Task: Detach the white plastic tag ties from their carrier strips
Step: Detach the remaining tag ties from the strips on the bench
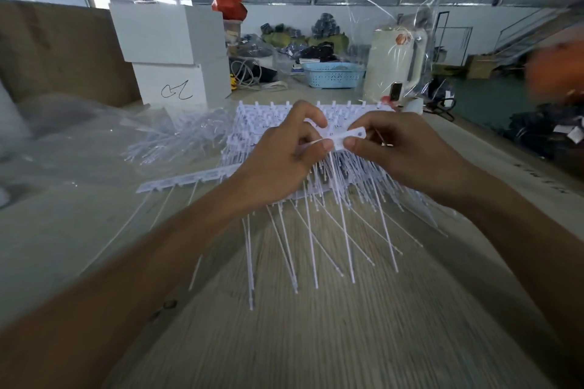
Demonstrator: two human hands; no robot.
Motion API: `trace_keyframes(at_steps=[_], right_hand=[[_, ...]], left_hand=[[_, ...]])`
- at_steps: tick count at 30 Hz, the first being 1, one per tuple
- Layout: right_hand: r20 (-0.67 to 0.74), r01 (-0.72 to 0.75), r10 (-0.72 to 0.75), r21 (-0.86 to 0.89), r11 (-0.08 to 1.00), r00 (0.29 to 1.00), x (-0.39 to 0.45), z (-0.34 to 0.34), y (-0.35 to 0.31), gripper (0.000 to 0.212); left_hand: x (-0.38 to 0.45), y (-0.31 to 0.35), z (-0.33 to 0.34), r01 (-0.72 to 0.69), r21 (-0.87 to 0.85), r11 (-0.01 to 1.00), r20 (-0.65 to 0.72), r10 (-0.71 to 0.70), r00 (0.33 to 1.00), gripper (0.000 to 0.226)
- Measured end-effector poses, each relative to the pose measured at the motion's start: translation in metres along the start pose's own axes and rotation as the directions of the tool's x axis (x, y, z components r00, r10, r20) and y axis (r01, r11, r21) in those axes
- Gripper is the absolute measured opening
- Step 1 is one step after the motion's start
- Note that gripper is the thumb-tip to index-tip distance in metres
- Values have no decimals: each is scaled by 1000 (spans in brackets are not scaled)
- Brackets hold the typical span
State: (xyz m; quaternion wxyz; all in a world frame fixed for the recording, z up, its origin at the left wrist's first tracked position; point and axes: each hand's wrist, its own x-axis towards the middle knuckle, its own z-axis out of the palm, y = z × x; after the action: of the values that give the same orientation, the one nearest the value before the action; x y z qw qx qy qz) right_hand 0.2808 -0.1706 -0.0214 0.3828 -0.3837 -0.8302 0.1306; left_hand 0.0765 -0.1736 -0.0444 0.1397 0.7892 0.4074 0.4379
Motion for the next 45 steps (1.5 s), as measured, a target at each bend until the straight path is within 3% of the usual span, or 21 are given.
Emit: trace_keyframes(at_steps=[4, 7, 12, 16, 20, 28, 30, 32, 33, 36, 39, 42, 45], right_hand=[[-9, -74, 78, 216, 974, 997, -3, 2, 0, 15], [12, -61, 60, 236, 970, 998, -4, 3, 1, 13], [-38, 168, -172, -103, 980, 984, -4, 4, -4, 13], [13, 372, -395, -362, 855, 919, -4, 3, -6, 16], [34, 455, -503, -486, 747, 863, -5, 1, -7, 25], [-102, 309, -377, -401, 863, 921, -1, 6, -5, 24], [-285, 134, -219, -290, 948, 933, 4, -7, 7, 16], [-498, -44, -6, -89, 995, 867, 8, -33, 24, 14], [-521, -87, 85, 21, 996, 849, 7, -43, 30, 14], [-296, -145, 217, 248, 958, 930, 2, -34, 31, 12], [-65, -96, 111, 203, 975, 992, 1, -4, 11, 23], [-9, -66, 69, 157, 985, 998, 0, 6, 0, 33], [13, -138, 138, 123, 983, 990, -4, 15, -1, 31]], left_hand=[[-1, -5, -2, 65, 17, 998, 23, -65, 998, 24], [0, -5, -4, 63, -93, 994, -2, -63, 998, 35], [2, 0, -4, 201, -346, 917, 53, -194, 979, 33], [2, 2, -7, 248, -427, 870, 94, -230, 969, 34], [1, 4, -8, 257, -444, 858, 123, -226, 966, 38], [7, 12, -19, 124, -341, 932, 77, -104, 992, 38], [6, 9, -20, 73, -226, 971, 110, -50, 993, 39], [-1, 5, -19, 51, -118, 992, 180, -29, 983, 40], [-3, 3, -19, 43, -100, 994, 187, -24, 982, 40], [-2, 0, -16, 48, -128, 991, 146, -29, 989, 36], [-1, -4, -16, 42, -71, 997, 199, -27, 980, 21], [-2, -7, -16, 9, -32, 999, 174, -4, 985, 20], [-2, -5, -14, 6, -145, 989, 71, 4, 997, 12]])
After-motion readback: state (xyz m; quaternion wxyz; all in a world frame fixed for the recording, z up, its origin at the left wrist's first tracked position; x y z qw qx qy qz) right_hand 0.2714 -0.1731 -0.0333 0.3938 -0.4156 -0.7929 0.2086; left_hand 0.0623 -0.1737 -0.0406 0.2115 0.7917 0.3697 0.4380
